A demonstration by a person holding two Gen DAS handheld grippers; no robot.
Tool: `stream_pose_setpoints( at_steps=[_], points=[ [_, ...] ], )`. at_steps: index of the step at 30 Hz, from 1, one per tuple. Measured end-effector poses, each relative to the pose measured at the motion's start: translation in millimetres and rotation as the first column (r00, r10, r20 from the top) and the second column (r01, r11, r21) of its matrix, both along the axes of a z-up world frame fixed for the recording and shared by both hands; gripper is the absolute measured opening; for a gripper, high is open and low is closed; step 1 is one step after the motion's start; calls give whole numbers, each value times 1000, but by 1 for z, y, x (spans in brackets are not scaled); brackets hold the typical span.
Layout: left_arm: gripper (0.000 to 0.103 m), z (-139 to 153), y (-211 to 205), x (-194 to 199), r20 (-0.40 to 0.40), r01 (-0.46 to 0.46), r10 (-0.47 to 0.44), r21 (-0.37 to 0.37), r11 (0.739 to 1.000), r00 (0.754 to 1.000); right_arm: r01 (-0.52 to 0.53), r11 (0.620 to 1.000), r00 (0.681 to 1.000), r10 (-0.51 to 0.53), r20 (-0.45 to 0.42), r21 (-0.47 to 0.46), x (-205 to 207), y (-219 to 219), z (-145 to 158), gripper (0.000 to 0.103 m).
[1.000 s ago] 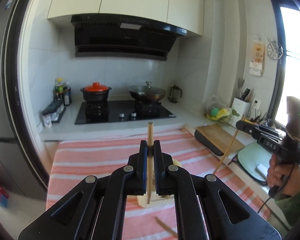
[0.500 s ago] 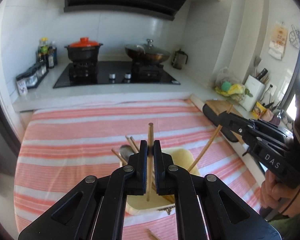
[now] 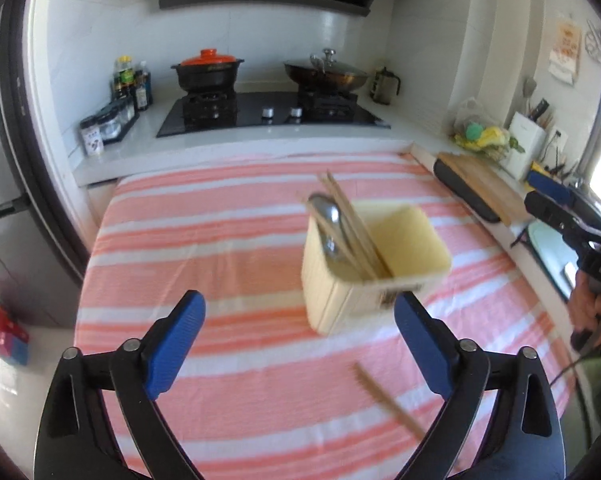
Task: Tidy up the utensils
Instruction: 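Withdraw both tools back over the last chopsticks on the cloth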
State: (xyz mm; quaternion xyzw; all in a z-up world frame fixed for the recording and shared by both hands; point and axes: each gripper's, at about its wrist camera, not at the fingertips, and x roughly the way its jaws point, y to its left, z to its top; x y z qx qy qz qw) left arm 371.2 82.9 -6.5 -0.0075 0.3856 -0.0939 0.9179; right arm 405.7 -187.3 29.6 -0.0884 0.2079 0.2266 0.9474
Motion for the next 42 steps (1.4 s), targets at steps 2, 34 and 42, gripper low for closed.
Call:
stream_pose_setpoints(
  at_steps=[2, 34, 42],
  points=[
    [97, -25, 7, -34, -71, 11, -6, 68, 998, 997, 13, 994, 1000, -14, -9, -109, -36, -10, -32, 67],
    [102, -180, -54, -100, -151, -105, 119, 93, 990, 981, 140, 973, 886, -206, -414, -184, -101, -50, -221, 79],
    [102, -180, -53, -99, -151, -106, 119, 93, 990, 981, 140, 974, 886, -204, -417, -178, -102, -51, -220, 79]
  ],
)
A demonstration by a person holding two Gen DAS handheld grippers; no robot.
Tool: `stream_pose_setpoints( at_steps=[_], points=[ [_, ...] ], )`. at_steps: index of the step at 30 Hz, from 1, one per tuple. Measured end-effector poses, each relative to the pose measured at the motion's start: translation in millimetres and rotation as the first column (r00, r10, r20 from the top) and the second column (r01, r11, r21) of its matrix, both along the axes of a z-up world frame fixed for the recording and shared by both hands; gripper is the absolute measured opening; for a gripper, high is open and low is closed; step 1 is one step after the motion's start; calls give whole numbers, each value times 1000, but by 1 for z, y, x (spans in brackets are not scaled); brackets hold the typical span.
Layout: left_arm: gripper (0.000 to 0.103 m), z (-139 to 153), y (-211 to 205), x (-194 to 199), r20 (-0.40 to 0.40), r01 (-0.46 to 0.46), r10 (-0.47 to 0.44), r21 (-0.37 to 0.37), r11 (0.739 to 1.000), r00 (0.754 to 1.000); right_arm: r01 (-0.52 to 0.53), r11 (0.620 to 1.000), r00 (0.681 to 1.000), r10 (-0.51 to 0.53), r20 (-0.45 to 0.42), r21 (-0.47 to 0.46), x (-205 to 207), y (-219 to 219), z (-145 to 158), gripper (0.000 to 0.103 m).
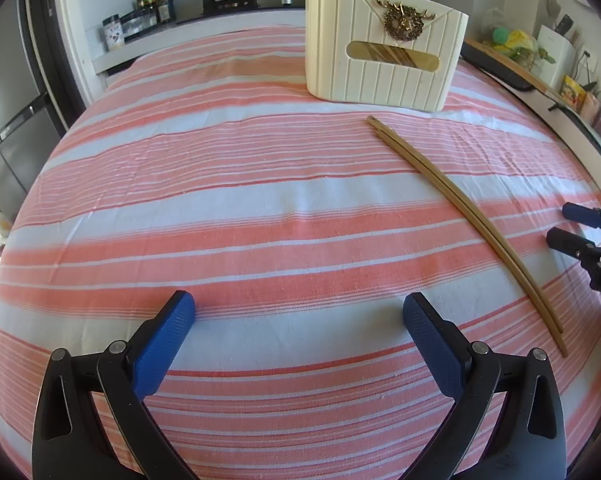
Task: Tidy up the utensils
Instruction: 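Withdraw both tools back over the last chopsticks on the cloth, then grasp a wooden chopstick with the right tool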
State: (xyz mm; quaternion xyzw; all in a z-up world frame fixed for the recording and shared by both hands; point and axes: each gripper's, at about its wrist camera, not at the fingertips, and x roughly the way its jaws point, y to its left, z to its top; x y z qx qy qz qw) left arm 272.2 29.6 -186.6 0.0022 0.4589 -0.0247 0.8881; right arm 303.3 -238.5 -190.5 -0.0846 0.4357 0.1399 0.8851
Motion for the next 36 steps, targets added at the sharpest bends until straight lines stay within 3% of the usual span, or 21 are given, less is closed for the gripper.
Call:
stream_pose_setpoints(
  at_steps=[10, 15, 17, 26, 30, 33, 36],
  points=[
    [102, 3, 1, -1, -10, -41, 41, -9, 999, 999, 0, 1000, 1000, 0, 0, 0, 0, 0, 0, 79],
    [102, 15, -1, -3, -12, -97, 96, -179, 979, 995, 0, 1000, 1000, 0, -1, 3, 0, 0, 0, 80],
    [102, 20, -11, 1, 3, -84, 86, -195, 977, 996, 0, 1000, 1000, 0, -1, 3, 0, 1, 0, 80],
    [102, 7, -71, 34, -14, -17, 16, -56, 998, 1000, -2, 1000, 1000, 2, -3, 12, 1, -1, 0, 80],
    [103, 5, -74, 37, -3, -25, 25, -48, 999, 1000, -2, 1000, 1000, 2, -4, 15, 1, -1, 0, 80],
    [103, 2, -82, 40, -14, -19, 19, 13, 1000, 1000, -3, 1000, 1000, 3, -4, 16, 1, -1, 0, 80],
    [101, 3, -81, 40, -15, -19, 20, 10, 1000, 1000, -2, 1000, 1000, 2, -4, 17, 1, 0, 0, 81]
  ],
)
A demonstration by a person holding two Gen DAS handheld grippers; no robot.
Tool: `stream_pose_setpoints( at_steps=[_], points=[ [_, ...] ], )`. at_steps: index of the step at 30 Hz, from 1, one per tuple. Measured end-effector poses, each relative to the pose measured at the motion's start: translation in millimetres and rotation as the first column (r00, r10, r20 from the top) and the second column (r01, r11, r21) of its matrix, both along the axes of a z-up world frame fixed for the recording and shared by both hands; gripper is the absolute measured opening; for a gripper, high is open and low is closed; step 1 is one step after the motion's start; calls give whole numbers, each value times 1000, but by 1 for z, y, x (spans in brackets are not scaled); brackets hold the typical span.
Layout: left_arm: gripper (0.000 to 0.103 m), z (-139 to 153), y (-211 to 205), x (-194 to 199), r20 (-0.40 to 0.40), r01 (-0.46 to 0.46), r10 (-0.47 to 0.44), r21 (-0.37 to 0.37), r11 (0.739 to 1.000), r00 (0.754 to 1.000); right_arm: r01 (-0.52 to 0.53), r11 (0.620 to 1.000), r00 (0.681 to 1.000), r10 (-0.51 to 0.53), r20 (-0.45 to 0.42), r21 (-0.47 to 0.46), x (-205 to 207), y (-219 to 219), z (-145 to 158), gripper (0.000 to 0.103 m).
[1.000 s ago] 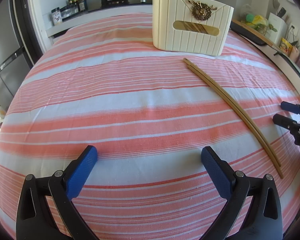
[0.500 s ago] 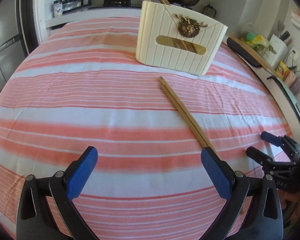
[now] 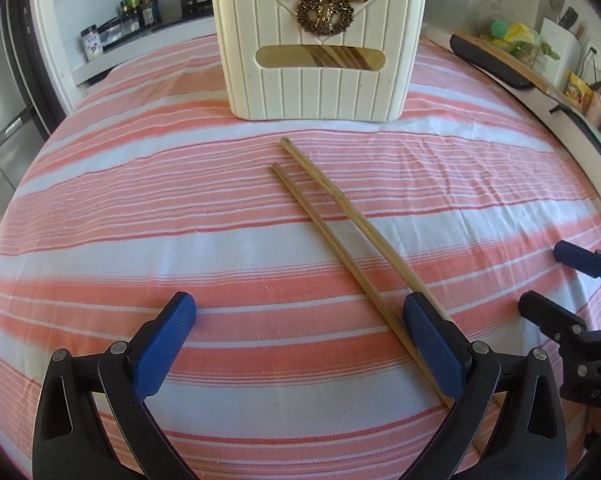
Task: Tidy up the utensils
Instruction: 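Grasp a wooden chopstick with the right tool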
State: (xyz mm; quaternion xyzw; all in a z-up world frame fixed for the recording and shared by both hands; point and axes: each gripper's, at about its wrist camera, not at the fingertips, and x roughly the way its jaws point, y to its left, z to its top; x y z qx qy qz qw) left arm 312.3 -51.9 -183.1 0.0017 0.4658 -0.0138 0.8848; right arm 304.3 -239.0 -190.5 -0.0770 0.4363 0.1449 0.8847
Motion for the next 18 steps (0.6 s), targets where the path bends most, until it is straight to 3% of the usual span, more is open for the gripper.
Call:
stream_pose_setpoints(
  at_steps=[2, 4, 7, 12, 14, 16, 18],
  points=[
    [86, 3, 3, -6, 27, 6, -6, -10, 1000, 1000, 0, 1000, 1000, 0, 0, 0, 0, 0, 0, 81],
    [60, 7, 5, -12, 45, 36, -35, -22, 999, 998, 0, 1000, 1000, 0, 0, 0, 0, 1, 0, 81],
    [38, 10, 9, -21, 53, 96, -95, -24, 995, 994, 0, 1000, 1000, 0, 0, 1, 0, 1, 0, 81],
    [38, 12, 37, -40, 37, 117, -119, 44, 992, 992, 0, 1000, 1000, 0, 0, 0, 0, 0, 0, 81],
    [49, 12, 54, -46, 23, 110, -111, 33, 993, 994, 0, 1000, 1000, 0, 0, -1, 0, 1, 0, 81],
    [70, 11, 67, -51, 15, 91, -91, 30, 995, 996, 0, 1000, 1000, 0, 0, -1, 0, 1, 0, 81],
    [76, 9, 75, -58, 23, 81, -81, 22, 996, 996, 0, 1000, 1000, 0, 1, -4, 0, 1, 1, 81]
  ],
)
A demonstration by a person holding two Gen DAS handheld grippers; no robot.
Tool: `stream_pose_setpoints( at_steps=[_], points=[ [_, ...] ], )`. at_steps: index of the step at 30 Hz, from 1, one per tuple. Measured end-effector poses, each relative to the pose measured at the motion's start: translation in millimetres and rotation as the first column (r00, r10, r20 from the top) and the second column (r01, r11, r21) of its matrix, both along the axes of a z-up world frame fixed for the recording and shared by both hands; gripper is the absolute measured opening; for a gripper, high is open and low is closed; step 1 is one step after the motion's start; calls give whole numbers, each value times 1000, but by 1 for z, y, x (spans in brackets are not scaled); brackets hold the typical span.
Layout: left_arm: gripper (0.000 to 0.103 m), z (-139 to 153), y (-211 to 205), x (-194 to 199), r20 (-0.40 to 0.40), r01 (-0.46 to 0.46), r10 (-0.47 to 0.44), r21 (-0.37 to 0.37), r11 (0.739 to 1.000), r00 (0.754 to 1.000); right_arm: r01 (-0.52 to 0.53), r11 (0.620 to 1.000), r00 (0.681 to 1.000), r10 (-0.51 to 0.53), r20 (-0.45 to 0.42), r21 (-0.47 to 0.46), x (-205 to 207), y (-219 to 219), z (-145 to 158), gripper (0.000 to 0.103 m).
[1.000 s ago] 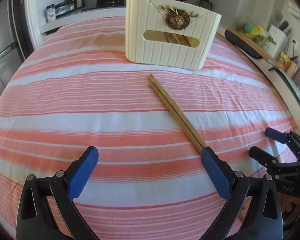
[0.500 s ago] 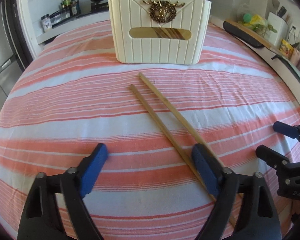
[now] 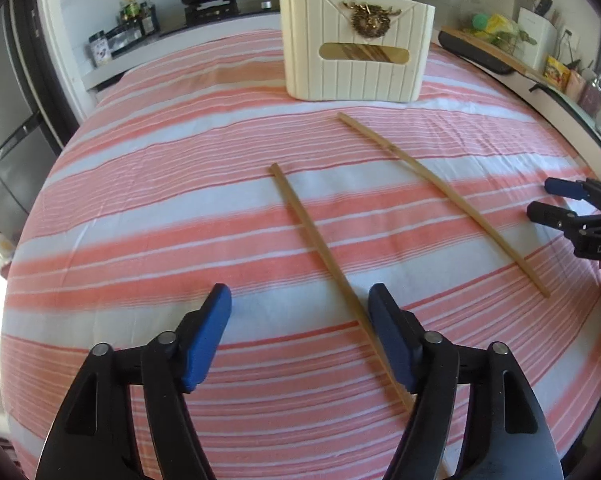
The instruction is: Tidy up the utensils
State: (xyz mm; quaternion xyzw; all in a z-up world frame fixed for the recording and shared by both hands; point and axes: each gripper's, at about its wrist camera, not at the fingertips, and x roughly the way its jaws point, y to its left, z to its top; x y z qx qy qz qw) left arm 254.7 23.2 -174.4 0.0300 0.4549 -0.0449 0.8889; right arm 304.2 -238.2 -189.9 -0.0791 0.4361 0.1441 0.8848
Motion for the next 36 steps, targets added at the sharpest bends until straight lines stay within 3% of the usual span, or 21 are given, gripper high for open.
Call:
stream_pose_setpoints(
  at_steps=[5, 6, 8, 9, 11, 14, 15, 17, 18, 19, 20, 23, 30, 31, 32, 34, 36],
  points=[
    [83, -3, 7, -13, -2, -23, 23, -22, 999, 1000, 54, 998, 998, -53, 37, -27, -7, 2, 8, 80],
    [83, -3, 7, -15, -5, -25, 25, -21, 999, 1000, 44, 999, 998, -44, 43, 7, -12, 6, 14, 80],
    [84, -2, 4, -18, -11, -28, 28, -21, 999, 1000, -55, 994, 998, 52, 38, 98, -25, 25, 25, 80],
    [84, -2, 2, -20, -13, -26, 26, -23, 999, 1000, -104, 990, 994, 101, 35, 100, -30, 40, 27, 80],
    [83, -2, -3, -25, -16, -17, 17, -19, 1000, 1000, -198, 980, 980, 198, 22, 12, -37, 75, 24, 80],
    [83, -1, -10, -34, -16, 1, -1, -7, 1000, 1000, -252, 957, 966, 258, 23, -145, -43, 108, 9, 78],
    [84, -2, -11, -37, -15, 4, -4, -2, 1000, 1000, -255, 956, 966, 258, 6, -148, -41, 110, 5, 72],
    [84, -2, -10, -42, -10, 3, -3, 4, 1000, 1000, -232, 972, 972, 231, -37, -34, -37, 103, 3, 42],
    [84, -2, -8, -45, -9, -2, 2, 3, 1000, 1000, -196, 981, 980, 196, -41, -6, -36, 98, 3, 34],
    [84, -2, -6, -46, -9, -8, 8, 0, 1000, 1000, -159, 987, 987, 158, -34, -23, -36, 94, 4, 12],
    [84, -1, -4, -48, -10, -14, 14, -2, 1000, 1000, -128, 991, 991, 127, -31, -32, -38, 89, 4, 7],
    [84, -1, 5, -53, -6, -34, 34, 6, 999, 999, -31, 999, 998, 32, -48, 11, -51, 70, 5, 7],
    [92, -5, 23, -62, -1, -75, 75, -13, 997, 997, 118, 992, 992, -119, -39, -45, -109, 41, 9, 8],
    [94, -5, 24, -62, 1, -81, 81, -14, 997, 997, 125, 991, 991, -126, -34, -42, -114, 40, 9, 15],
    [95, -6, 24, -62, 2, -86, 86, -13, 996, 996, 134, 990, 991, -135, -26, -33, -116, 37, 10, 34],
    [97, -6, 23, -61, 2, -90, 90, -10, 996, 996, 155, 988, 988, -155, -7, -13, -119, 32, 11, 61],
    [98, -7, 24, -62, 4, -93, 93, -7, 996, 996, 166, 986, 986, -166, -4, -12, -117, 31, 9, 61]
  ],
)
